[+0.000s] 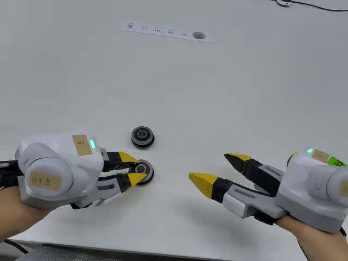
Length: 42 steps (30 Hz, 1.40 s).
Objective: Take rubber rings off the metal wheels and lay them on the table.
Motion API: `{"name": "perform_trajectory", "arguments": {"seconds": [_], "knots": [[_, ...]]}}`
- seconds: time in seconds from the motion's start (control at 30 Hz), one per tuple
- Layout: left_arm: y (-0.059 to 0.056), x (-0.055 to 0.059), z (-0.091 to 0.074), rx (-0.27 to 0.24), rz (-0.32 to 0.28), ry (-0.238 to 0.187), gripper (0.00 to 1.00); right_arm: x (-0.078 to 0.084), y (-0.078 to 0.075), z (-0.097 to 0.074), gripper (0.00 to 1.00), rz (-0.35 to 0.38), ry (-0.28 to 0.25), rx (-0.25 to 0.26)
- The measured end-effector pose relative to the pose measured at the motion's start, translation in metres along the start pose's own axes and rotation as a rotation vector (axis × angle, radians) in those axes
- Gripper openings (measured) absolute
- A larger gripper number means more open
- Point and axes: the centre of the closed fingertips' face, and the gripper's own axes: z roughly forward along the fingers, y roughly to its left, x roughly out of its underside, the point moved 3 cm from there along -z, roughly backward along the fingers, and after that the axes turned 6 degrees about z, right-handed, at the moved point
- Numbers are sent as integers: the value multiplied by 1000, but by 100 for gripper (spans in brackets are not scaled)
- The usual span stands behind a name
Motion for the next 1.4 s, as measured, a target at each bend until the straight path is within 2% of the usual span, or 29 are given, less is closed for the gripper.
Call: {"name": "perform_trajectory", "arguments": {"seconds": [0.03, 0.1, 0.27, 0.43, 0.5, 0.7, 0.93, 1.03, 1.4], "knots": [[0, 0, 0, 3, -5, -2, 13, 2, 4, 3, 61, 18, 15, -16], [0, 0, 0, 8, -10, 2, 13, 1, 11, 7, 64, 33, 11, -43], [1, 1, 0, 31, -23, 8, 13, 3, 27, 16, 63, 118, 13, -113], [1, 1, 0, 52, -24, 7, 13, 4, 37, 24, 66, 158, 28, -144], [1, 1, 1, 58, -25, 6, 13, 4, 42, 28, 66, 207, 29, -161], [0, 0, 1, 68, -16, 10, 13, 4, 51, 43, 62, 306, 45, -183], [0, 1, 0, 60, -29, -1, 13, 8, 59, 57, 61, 341, 80, -195], [0, 1, 0, 61, -27, -2, 13, 10, 65, 59, 61, 358, 99, -215], [1, 1, 1, 70, -28, 0, 13, 18, 74, 67, 62, 404, 149, -227]]}}
